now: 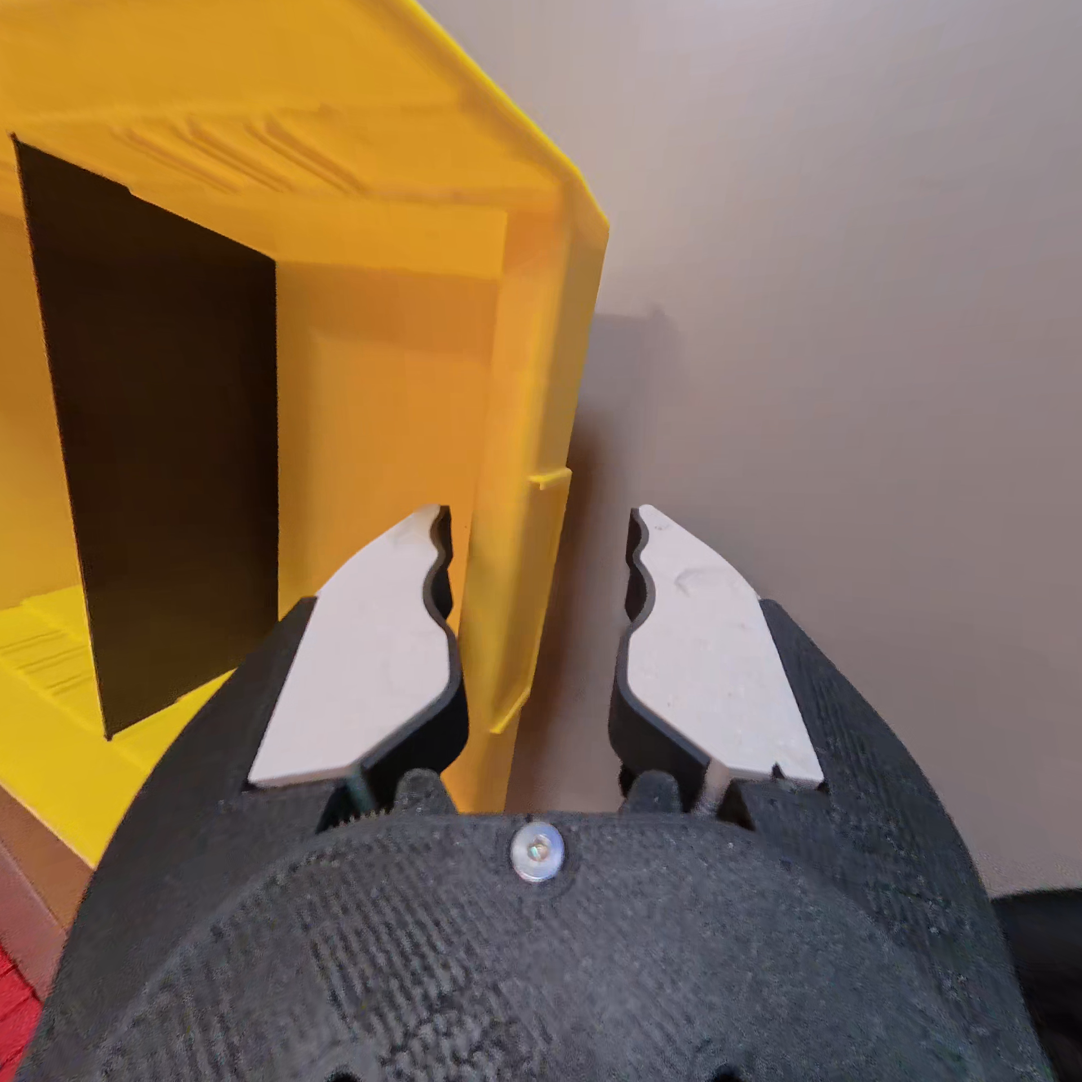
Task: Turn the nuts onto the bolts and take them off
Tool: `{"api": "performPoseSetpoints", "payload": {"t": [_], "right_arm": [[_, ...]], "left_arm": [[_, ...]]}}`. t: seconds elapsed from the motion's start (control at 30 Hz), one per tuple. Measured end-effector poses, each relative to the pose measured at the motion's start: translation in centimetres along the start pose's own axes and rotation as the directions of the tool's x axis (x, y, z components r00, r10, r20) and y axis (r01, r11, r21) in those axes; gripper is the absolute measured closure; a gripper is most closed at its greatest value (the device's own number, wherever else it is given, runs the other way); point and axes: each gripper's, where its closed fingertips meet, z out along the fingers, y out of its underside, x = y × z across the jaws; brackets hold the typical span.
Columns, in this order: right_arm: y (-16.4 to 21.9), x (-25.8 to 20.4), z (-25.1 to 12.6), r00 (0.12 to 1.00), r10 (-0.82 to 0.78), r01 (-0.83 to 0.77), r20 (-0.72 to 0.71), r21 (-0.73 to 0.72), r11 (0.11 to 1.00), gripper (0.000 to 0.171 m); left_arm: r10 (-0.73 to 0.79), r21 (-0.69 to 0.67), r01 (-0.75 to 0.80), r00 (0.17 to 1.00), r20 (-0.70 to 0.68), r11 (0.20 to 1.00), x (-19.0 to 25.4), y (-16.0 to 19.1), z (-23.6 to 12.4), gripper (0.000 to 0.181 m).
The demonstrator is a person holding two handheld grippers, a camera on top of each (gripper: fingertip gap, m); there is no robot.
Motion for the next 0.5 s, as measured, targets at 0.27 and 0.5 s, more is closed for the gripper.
{"api": "performPoseSetpoints", "payload": {"t": [0.27,0.5], "right_arm": [[0.4,-0.6,0.6,0.999,-0.041,0.041,-0.005,0.005,0.999,0.142],[-0.4,-4.7,-1.1,0.991,-0.137,0.137,0.009,0.051,0.989,0.142]], "left_arm": [[0.148,0.048,-0.156,0.978,0.145,0.987,-0.8,-2.4,1.9,0.15],[0.261,0.182,-0.28,0.958,0.123,0.943,5.0,-7.9,0.9,0.152]]}}
